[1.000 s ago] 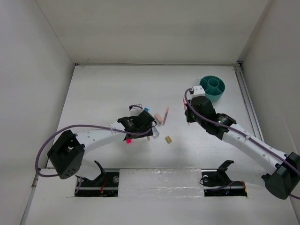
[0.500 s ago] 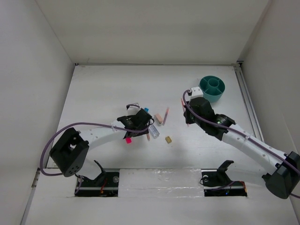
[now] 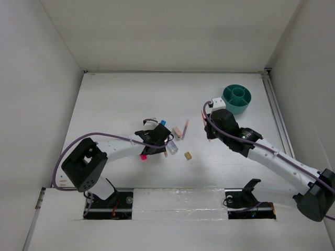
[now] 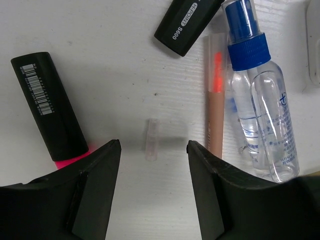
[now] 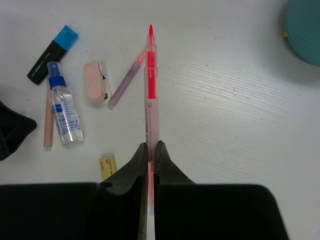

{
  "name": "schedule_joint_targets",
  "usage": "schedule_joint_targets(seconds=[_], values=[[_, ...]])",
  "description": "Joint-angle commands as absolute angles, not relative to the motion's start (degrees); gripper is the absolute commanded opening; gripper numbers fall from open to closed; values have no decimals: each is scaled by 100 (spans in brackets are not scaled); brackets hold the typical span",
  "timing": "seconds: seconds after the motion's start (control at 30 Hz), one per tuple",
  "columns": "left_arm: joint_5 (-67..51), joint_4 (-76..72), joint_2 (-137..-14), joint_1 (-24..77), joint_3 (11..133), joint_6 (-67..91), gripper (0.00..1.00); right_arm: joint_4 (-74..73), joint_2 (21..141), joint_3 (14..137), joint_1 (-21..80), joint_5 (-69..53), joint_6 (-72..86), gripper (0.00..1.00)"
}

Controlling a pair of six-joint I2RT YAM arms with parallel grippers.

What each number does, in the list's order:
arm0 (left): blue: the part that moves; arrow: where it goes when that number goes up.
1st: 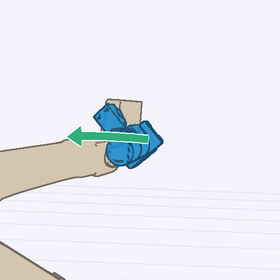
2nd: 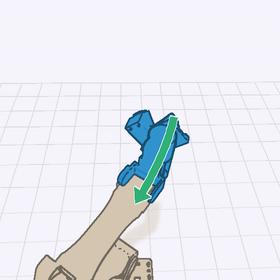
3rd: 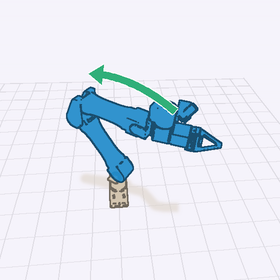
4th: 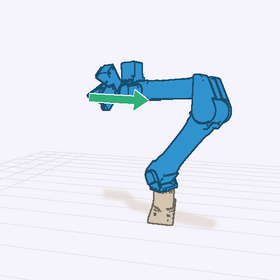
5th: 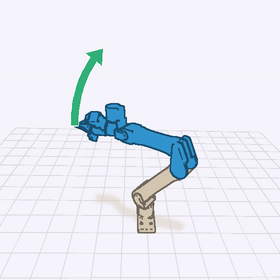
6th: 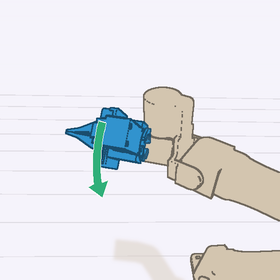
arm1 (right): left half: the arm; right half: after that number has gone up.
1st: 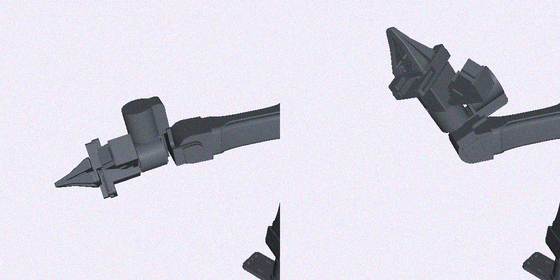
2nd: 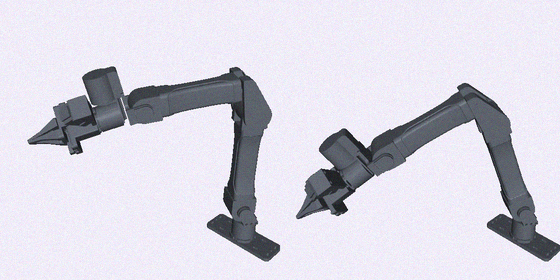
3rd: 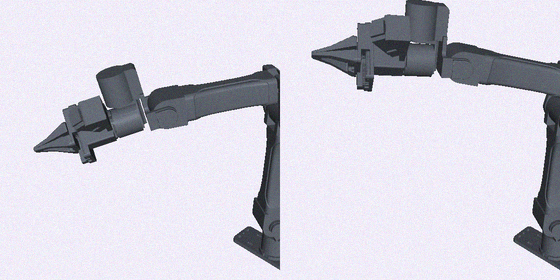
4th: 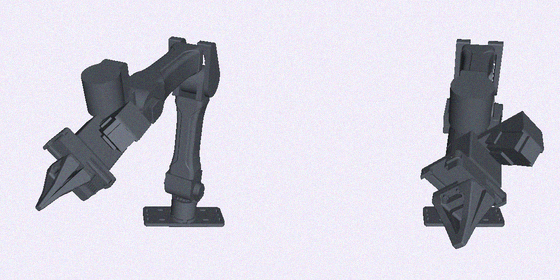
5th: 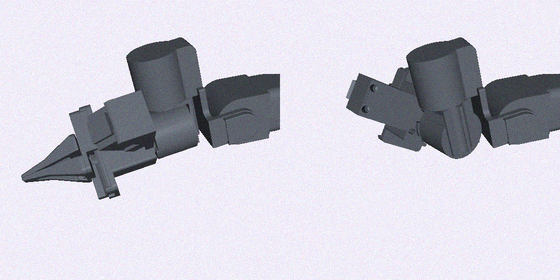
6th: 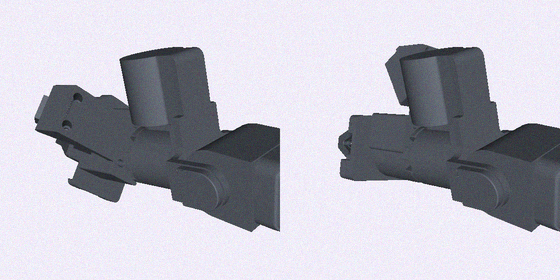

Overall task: Sort the stationery into containers
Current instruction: Pick up the pen cap from the center of the board.

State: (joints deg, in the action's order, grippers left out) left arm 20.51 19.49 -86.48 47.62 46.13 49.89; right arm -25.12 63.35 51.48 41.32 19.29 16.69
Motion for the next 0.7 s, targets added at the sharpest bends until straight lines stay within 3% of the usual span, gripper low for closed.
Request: schedule_joint_targets(seconds=[0.0,0.03,0.3,0.57,0.67], values=[[2101,2039,-8684,4755,4562,5027,52,-2452,6170,5159,4175,2021,1635,0],[2101,2091,-8753,4755,4622,5027,48,-2452,6170,5159,4175,2021,1635,0],[2039,2145,-9009,4755,4623,5027,45,-2452,6056,5159,4175,2074,1582,0],[1872,2250,-9246,4755,4676,5027,37,-2452,5810,5106,4175,2127,1530,0],[1872,2250,-9246,4755,4676,5027,30,-2452,5757,5054,4175,2180,1529,0]])
